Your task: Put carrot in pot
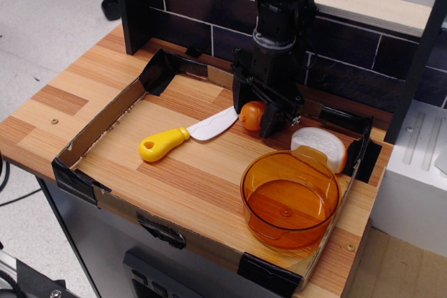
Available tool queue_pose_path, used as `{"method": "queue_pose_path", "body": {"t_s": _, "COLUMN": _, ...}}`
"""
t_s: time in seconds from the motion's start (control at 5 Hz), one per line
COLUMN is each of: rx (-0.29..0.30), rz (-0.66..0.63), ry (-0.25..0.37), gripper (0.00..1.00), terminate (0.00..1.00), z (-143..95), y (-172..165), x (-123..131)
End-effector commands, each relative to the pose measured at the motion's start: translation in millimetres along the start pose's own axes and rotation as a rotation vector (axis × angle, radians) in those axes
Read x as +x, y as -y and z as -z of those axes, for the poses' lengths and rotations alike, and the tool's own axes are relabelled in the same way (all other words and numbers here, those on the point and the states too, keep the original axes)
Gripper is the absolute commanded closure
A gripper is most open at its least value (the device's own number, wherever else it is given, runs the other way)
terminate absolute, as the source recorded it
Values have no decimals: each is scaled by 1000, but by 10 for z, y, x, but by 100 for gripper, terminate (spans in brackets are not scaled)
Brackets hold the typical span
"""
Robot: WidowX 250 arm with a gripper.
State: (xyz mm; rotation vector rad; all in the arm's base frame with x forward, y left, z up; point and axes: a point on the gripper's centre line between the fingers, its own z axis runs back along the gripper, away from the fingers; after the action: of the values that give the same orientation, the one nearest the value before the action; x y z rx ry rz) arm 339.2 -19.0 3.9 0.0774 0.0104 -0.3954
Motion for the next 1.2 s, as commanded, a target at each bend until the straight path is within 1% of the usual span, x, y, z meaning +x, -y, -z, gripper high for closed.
{"method": "queue_pose_path", "body": {"t_s": 0.0, "rx": 87, "rz": 1, "ry": 135, "gripper": 100, "terminate": 0, "z": -433, "y": -47, "x": -40}}
{"method": "queue_pose_path", "body": {"t_s": 0.2, "rx": 163, "rz": -7, "ry": 254, "gripper": 100, "terminate": 0, "z": -925, "y": -4, "x": -195}}
{"method": "queue_pose_path", "body": {"t_s": 0.4, "rx": 124, "rz": 26, "ry": 271, "gripper": 100, "terminate": 0, "z": -1143, "y": 212, "x": -381}}
{"method": "queue_pose_path", "body": {"t_s": 0.6, "rx": 59, "rz": 102, "ry": 214, "gripper": 100, "terminate": 0, "z": -1129, "y": 503, "x": -553}}
{"method": "queue_pose_path", "body": {"t_s": 0.8, "rx": -1, "rz": 153, "ry": 140, "gripper": 100, "terminate": 0, "z": -992, "y": 769, "x": -630}}
{"method": "queue_pose_path", "body": {"t_s": 1.0, "rx": -36, "rz": 181, "ry": 99, "gripper": 100, "terminate": 0, "z": -843, "y": 889, "x": -638}}
